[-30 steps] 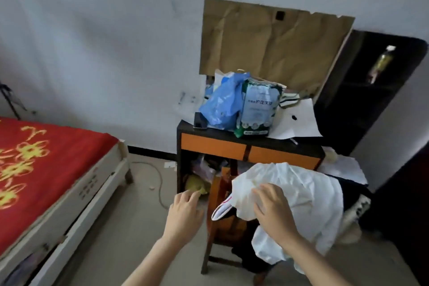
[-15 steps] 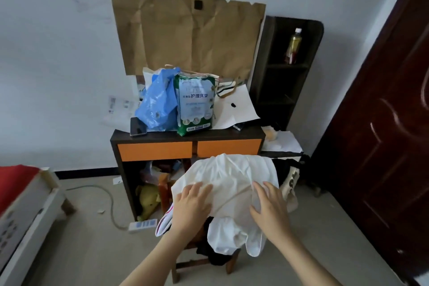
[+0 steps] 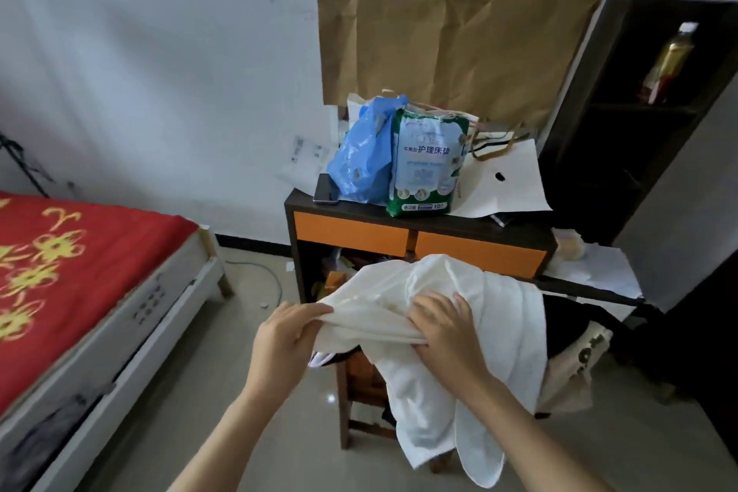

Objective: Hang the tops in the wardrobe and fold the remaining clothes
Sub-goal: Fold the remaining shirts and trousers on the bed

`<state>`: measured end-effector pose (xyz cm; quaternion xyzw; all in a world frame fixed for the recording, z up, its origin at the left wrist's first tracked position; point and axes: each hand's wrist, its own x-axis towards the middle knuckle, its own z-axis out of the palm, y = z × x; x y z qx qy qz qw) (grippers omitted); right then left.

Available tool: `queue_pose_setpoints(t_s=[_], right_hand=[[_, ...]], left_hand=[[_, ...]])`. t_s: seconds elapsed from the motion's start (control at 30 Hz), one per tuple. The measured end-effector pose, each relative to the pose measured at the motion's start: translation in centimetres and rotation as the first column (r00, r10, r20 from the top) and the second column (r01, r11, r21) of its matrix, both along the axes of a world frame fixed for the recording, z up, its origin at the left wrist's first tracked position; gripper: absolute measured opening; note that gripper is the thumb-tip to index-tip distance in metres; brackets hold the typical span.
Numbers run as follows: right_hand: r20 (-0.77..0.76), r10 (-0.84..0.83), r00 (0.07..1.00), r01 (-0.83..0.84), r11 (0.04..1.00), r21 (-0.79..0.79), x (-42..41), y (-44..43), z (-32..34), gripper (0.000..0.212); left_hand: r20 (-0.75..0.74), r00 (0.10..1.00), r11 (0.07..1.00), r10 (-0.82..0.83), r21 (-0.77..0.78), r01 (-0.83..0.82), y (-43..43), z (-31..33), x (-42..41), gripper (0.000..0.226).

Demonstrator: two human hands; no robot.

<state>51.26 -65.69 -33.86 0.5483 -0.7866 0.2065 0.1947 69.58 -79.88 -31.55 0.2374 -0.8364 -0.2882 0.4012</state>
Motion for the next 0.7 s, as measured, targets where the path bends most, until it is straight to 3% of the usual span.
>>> queue_pose_setpoints(t_s=[0.1, 0.2, 0.27, 0.37, 0.47, 0.7], right_hand=[[0.168, 0.142, 0.976, -0.137, 0.990, -0.039, 2.2, -2.4, 0.3, 0.043], [0.260, 0.281, 0.924, -0.287, 0.958, -0.016, 5.3, -4.8, 0.6, 0.037], [0.301, 0.370, 0.879, -0.391, 0.920, 0.010, 7.4, -6.4, 0.8, 0.032], [0.368, 0.451, 0.813, -0.502, 0.863, 0.051, 10.5, -9.0, 0.8, 0.006], [0.457, 0.498, 0.737, -0.592, 0.802, 0.082, 14.2, -11.8, 1.1, 0.017], [0.450, 0.644, 0.619, -0.742, 0.666, 0.068, 25.4, -18.9, 2.3, 0.023]], left_hand=[[-0.044, 0.990, 0.985, 0.131, 0.114, -0.126, -0.5, 0.8, 3.1, 0.055], [-0.044, 0.970, 0.944, 0.239, 0.246, -0.221, -1.1, 1.1, 7.1, 0.074], [-0.027, 0.948, 0.916, 0.317, 0.266, -0.299, -1.5, 1.1, 9.7, 0.076], [-0.010, 0.922, 0.893, 0.388, 0.251, -0.373, -2.0, 1.4, 13.4, 0.076], [-0.034, 0.871, 0.842, 0.491, 0.274, -0.464, -2.5, 2.0, 17.4, 0.073], [-0.055, 0.715, 0.698, 0.697, 0.283, -0.658, -4.3, 3.7, 28.6, 0.068]])
